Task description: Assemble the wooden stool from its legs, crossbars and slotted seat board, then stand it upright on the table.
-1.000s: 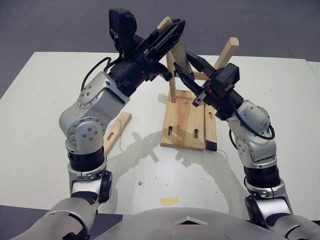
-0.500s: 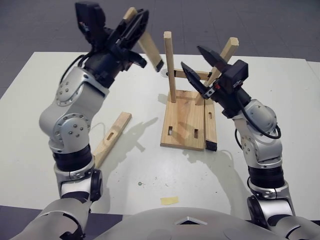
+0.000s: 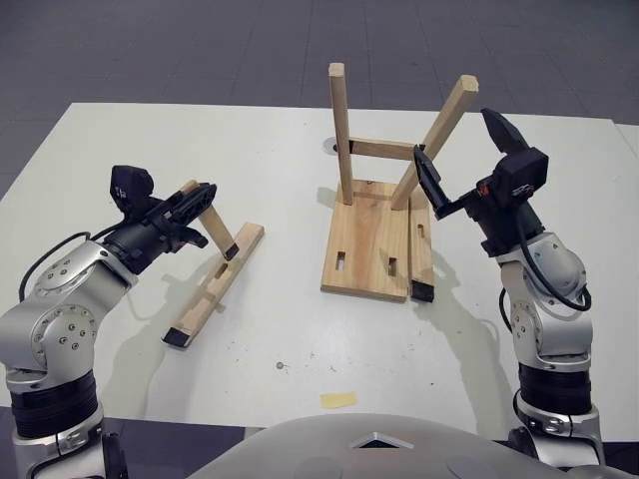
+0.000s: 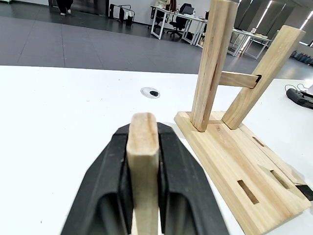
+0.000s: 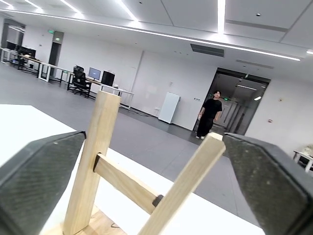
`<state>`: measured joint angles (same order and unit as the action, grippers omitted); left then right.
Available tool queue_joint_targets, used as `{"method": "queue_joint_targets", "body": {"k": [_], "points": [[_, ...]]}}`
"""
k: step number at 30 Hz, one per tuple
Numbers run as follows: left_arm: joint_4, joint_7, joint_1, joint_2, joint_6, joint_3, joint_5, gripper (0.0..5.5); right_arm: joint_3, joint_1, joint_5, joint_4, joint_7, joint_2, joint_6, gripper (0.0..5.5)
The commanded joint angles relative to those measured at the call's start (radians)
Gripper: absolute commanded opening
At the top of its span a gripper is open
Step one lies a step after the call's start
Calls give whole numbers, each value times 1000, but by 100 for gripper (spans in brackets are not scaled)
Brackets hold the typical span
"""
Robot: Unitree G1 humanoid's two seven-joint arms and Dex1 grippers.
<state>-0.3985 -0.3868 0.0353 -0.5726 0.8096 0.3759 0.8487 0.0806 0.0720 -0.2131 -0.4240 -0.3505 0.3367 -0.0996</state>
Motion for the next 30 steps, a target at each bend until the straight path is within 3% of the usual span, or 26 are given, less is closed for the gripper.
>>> {"method": "queue_joint_targets", "body": {"k": [1, 11, 17, 30], "points": [[69, -4, -14, 8, -10, 17, -20, 42, 18, -6, 1, -20, 20, -7, -7, 540], [103, -47, -8, -45, 10, 28, -35, 42, 3, -46, 18, -43, 57, -24, -7, 540], [95, -14, 21, -32, 65, 112, 72, 42, -8, -78, 24, -58, 62, -37, -11, 540], [67, -59, -56, -75, 58, 45, -15, 42, 0, -104, 36, -78, 72, -32, -20, 540]]}}
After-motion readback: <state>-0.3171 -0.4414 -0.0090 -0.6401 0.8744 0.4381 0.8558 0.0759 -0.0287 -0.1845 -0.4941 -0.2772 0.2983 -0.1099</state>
